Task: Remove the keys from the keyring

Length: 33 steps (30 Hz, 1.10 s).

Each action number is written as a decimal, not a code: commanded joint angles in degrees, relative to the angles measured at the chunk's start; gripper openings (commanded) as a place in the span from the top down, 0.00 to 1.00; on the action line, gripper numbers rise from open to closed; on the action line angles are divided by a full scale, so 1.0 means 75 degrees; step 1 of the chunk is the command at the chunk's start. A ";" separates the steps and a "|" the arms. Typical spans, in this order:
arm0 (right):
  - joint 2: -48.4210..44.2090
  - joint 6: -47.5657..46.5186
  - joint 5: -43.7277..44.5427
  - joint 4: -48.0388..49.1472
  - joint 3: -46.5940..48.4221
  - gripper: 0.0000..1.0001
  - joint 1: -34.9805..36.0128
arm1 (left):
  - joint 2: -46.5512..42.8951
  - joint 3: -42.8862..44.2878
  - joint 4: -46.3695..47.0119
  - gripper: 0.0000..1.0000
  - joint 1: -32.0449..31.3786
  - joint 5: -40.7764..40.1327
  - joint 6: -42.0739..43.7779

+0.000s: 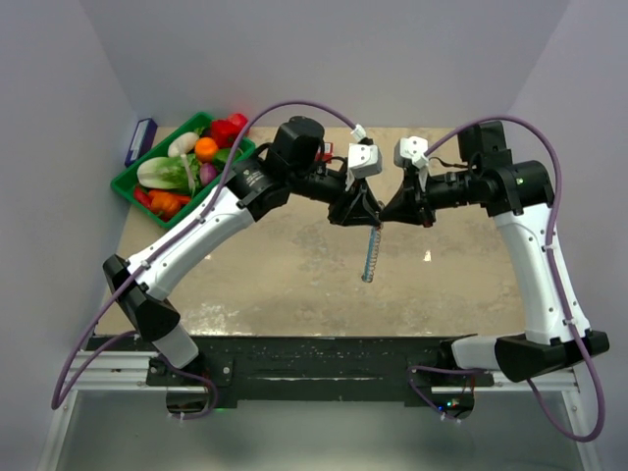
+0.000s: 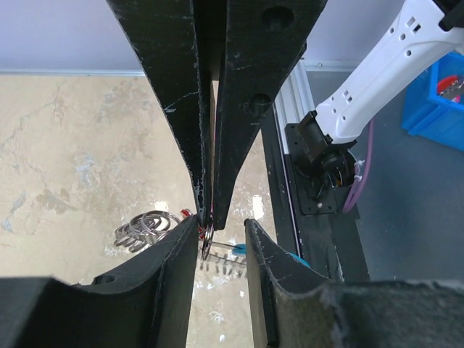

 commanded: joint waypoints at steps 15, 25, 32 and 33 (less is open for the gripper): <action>-0.0059 -0.0314 0.0310 -0.0235 0.0359 1.00 0.0260 | 0.0165 0.0415 -0.0090 1.00 -0.0266 -0.0297 0.0306; -0.0363 -0.0326 0.0380 0.0022 0.0348 0.89 0.0248 | 0.0118 0.0427 0.0109 1.00 -0.0266 -0.0180 0.0143; -0.1019 -0.0127 0.0462 0.0783 -0.0027 0.60 0.0213 | 0.0001 0.0509 0.0297 1.00 -0.0056 0.0113 -0.0150; -0.1078 -0.0092 0.0474 0.0981 -0.0074 0.59 0.0225 | -0.0022 0.0509 0.0332 1.00 -0.0020 0.0171 -0.0162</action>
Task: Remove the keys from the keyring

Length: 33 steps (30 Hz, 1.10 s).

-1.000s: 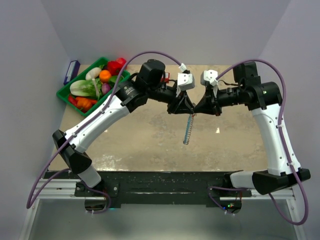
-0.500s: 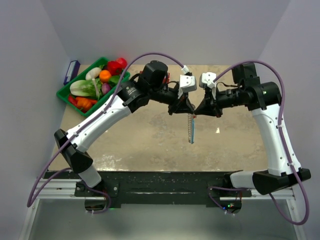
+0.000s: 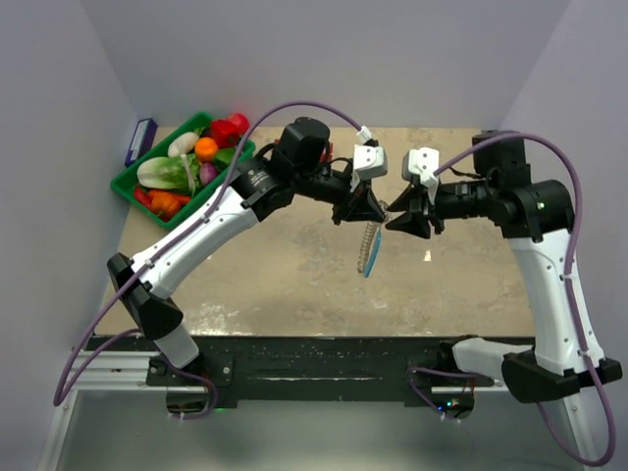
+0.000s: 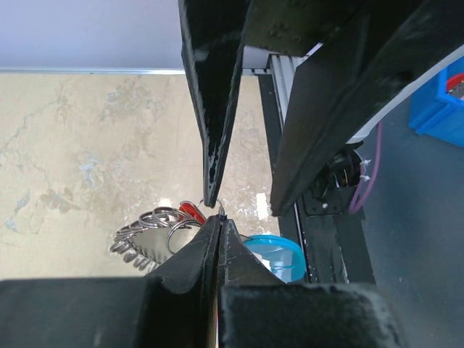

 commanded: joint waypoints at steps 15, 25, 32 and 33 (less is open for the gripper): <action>-0.1928 0.0425 0.0679 0.3769 -0.2712 0.56 -0.0055 | -0.0365 0.0091 0.1061 1.00 0.0671 0.1462 -0.1052; -0.1952 0.1047 0.0832 0.4839 -0.2972 0.59 -0.0055 | -0.0353 -0.0073 0.1143 1.00 0.0694 0.1521 -0.1099; -0.1999 0.0989 0.0622 0.4698 -0.2913 0.66 -0.0055 | -0.0341 -0.0143 0.1248 1.00 0.0776 0.1474 -0.1181; -0.2011 0.0908 0.0586 0.4594 -0.2902 0.70 -0.0067 | -0.0330 -0.0143 0.1307 1.00 0.0788 0.1462 -0.1181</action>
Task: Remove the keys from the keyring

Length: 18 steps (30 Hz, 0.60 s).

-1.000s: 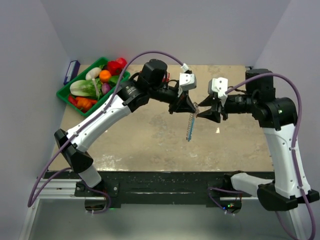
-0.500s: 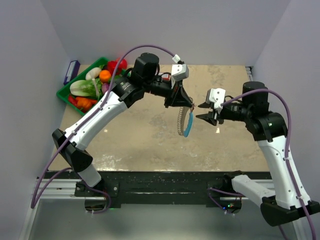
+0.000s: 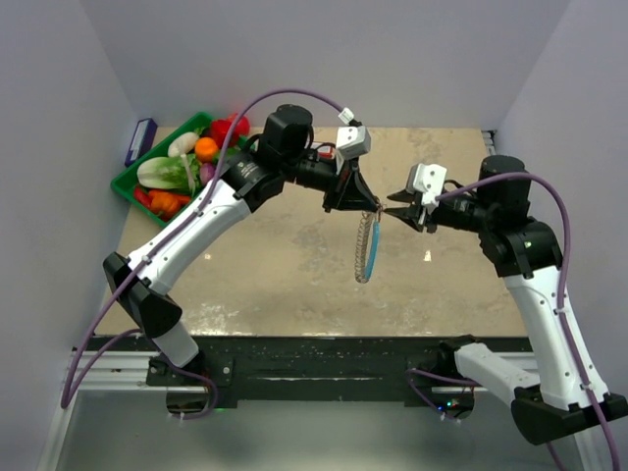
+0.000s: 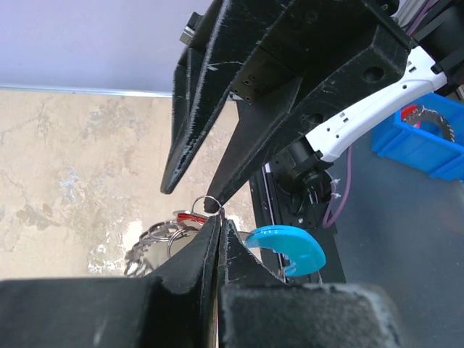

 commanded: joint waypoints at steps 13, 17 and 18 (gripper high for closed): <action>-0.0055 -0.0322 -0.0690 -0.0133 0.0261 0.71 0.0012 | -0.0227 -0.0042 0.0760 1.00 0.0144 0.0274 -0.0562; -0.0008 -0.0345 -0.0702 -0.0156 0.0378 0.73 0.0024 | -0.0192 -0.0030 0.0772 1.00 0.0132 0.0274 -0.0574; 0.0015 -0.0322 -0.0714 -0.0156 0.0402 0.73 0.0024 | -0.0192 -0.0030 0.0783 1.00 0.0144 0.0274 -0.0586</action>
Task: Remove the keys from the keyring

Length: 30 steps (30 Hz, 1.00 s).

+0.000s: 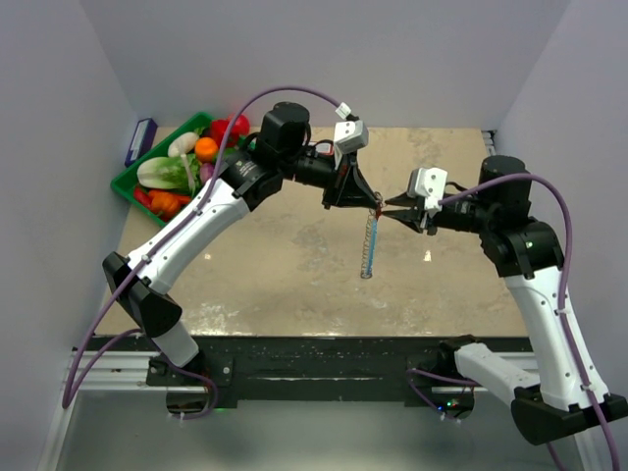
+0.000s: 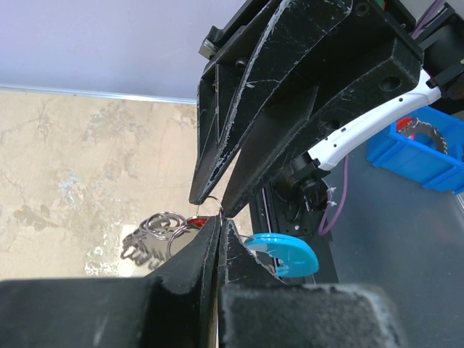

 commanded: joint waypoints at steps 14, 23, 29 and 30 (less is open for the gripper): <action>0.0045 -0.0036 -0.0329 0.0068 0.0092 1.00 0.0138 | -0.0169 0.0064 0.0559 1.00 0.0063 0.0216 -0.0248; 0.0010 0.0432 -0.0038 0.0606 -0.0271 1.00 0.0640 | -0.0133 0.0099 0.0571 1.00 0.0063 0.0227 -0.0295; -0.0037 0.0690 0.0303 0.1005 -0.0693 1.00 0.0958 | -0.0098 0.0134 0.0571 1.00 0.0074 0.0262 -0.0307; -0.0037 0.0714 0.0315 0.1029 -0.0682 1.00 0.0958 | -0.0098 0.0123 0.0571 1.00 0.0074 0.0251 -0.0295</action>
